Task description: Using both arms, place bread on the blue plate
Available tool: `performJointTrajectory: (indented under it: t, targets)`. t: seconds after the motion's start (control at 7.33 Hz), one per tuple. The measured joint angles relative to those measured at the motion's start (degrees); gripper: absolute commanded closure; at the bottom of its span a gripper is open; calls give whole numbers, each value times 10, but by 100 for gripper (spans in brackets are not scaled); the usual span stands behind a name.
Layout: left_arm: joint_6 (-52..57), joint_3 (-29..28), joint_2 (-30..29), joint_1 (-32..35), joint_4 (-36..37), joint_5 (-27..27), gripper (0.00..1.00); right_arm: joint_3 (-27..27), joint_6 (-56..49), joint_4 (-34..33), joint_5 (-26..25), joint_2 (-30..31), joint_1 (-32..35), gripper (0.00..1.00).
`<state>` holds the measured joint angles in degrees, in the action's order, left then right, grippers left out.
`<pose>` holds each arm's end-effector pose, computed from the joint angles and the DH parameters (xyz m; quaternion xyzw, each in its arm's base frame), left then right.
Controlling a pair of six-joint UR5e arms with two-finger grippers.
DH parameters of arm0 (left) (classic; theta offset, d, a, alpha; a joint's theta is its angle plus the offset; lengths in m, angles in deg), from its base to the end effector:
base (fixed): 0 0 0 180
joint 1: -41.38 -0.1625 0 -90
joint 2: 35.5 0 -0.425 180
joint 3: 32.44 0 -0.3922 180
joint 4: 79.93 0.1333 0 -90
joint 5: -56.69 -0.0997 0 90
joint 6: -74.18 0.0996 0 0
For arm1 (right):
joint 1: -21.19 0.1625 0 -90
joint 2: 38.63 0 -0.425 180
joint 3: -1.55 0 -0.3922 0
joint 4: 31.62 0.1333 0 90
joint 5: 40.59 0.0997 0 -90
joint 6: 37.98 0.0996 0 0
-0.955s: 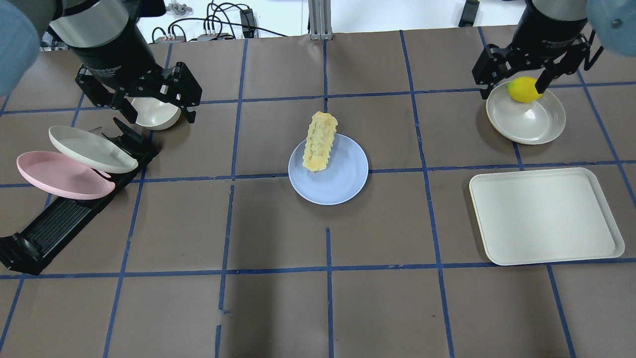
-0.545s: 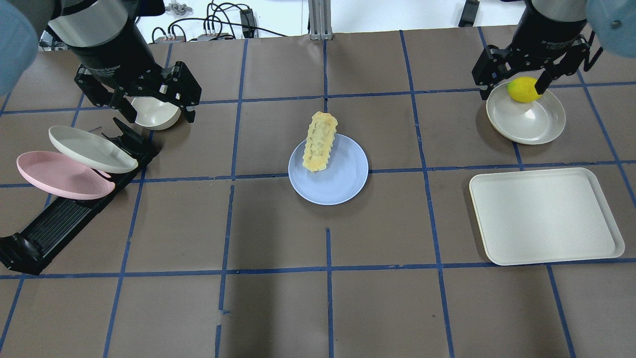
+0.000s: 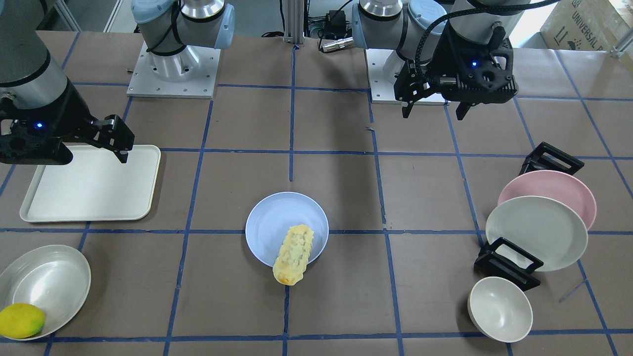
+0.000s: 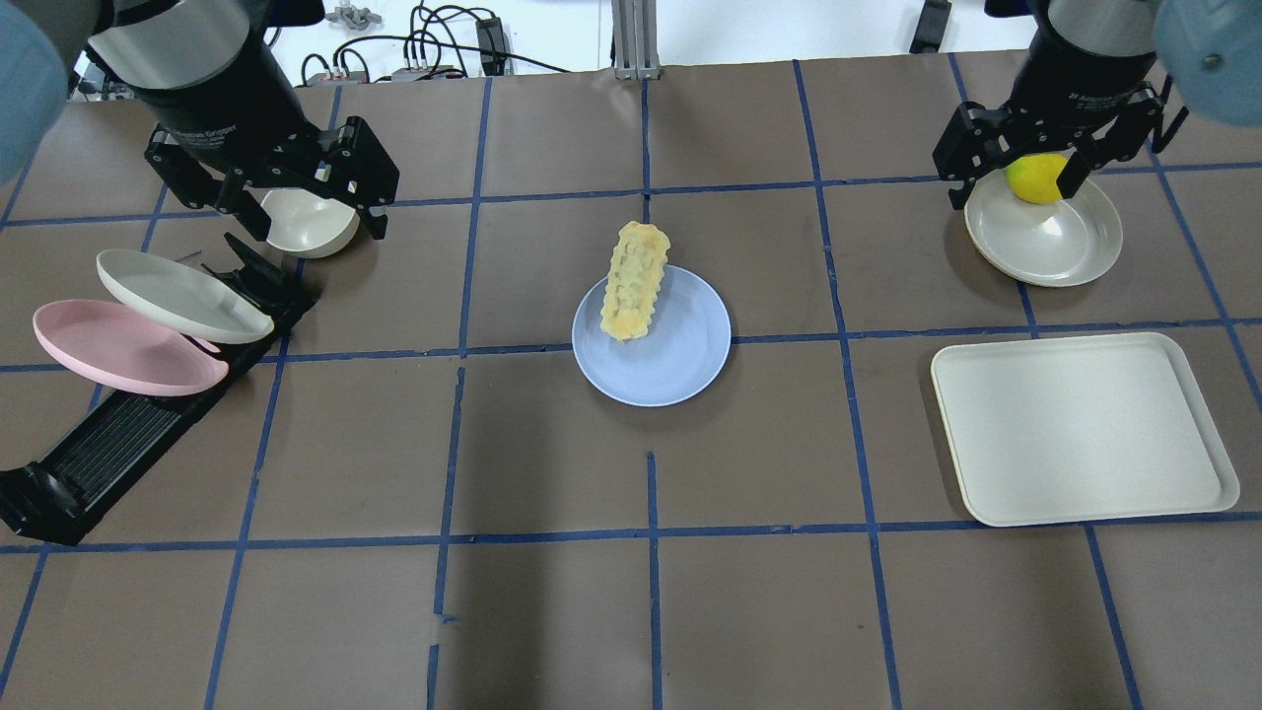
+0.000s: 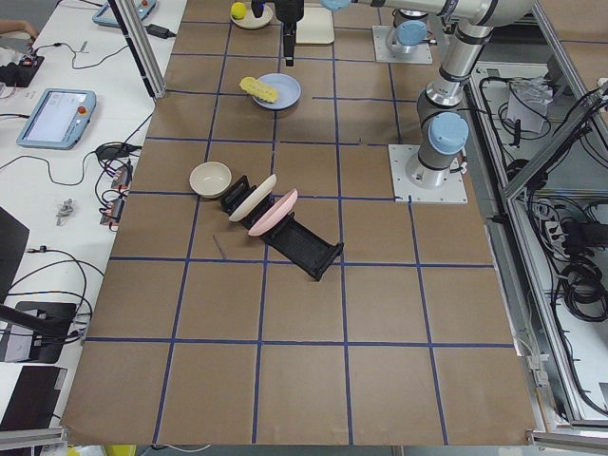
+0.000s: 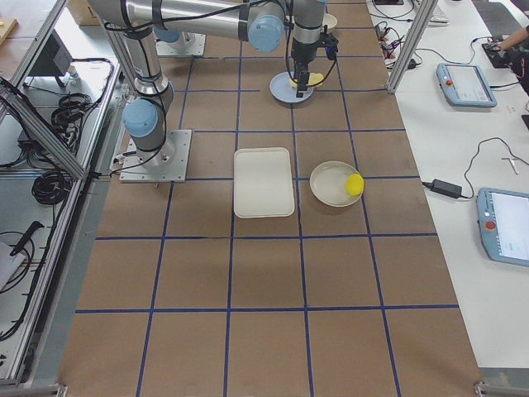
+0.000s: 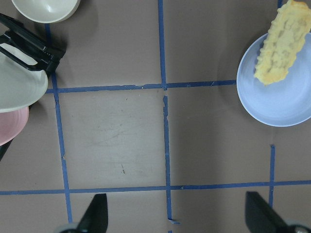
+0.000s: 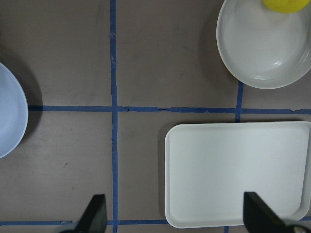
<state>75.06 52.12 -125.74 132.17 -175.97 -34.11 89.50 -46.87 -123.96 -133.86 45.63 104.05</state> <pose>-0.1387 -0.4887 0.5220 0.0146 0.9998 0.0073 0.0070 0.0606 -0.5430 0.4584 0.0156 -0.9994 -0.0156 0.0266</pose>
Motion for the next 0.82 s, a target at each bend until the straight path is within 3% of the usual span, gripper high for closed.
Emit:
performJointTrajectory:
  t: [0.55, 0.82]
  targets:
    - [-3, 0, -2, 0, 0, 1, 0, -1, 88, -33, 1, -14, 42, 0]
    - [-4, 0, -3, 0, 1, 1, 0, -1, 39, -58, -5, -20, 42, 0]
